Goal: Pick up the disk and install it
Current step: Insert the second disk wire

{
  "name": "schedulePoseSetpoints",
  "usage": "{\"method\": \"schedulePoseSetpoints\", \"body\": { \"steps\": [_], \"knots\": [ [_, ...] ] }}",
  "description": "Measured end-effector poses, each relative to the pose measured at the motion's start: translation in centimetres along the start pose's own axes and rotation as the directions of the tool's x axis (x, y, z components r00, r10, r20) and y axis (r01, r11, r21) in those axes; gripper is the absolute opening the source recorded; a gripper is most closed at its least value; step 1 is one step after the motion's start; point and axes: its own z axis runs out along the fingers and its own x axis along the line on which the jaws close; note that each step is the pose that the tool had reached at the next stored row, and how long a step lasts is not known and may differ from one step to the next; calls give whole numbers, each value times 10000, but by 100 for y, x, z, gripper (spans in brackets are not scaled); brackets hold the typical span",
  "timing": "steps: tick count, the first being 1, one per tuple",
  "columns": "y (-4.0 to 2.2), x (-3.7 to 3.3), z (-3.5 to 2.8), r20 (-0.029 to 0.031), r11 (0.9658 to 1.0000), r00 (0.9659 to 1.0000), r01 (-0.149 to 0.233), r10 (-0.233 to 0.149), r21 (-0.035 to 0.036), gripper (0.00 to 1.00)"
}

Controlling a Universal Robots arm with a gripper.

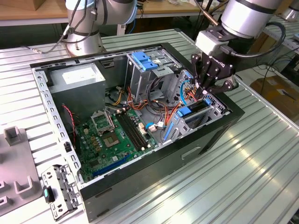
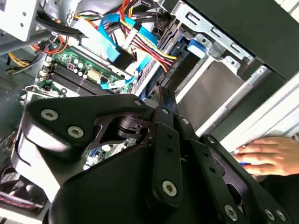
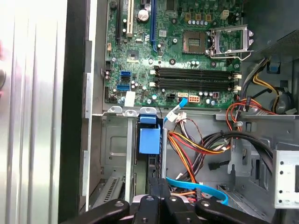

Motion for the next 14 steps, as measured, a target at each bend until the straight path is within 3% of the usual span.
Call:
{"method": "schedulePoseSetpoints", "body": {
  "steps": [1,2,3,5,10,14],
  "knots": [
    [-3,-51,-82,-19,10000,10000,-6,6,-1,11],
    [-21,-222,-107,-160,10000,9999,-15,14,-11,11],
    [-28,-278,-110,-200,10000,9998,-18,17,-17,11],
    [-47,-340,-111,-208,10000,9998,-47,47,-21,11],
    [-65,-401,-112,-207,9999,9997,-122,121,-25,11],
    [-86,-496,-118,-210,9999,9996,-163,162,-38,11]
  ]
}}
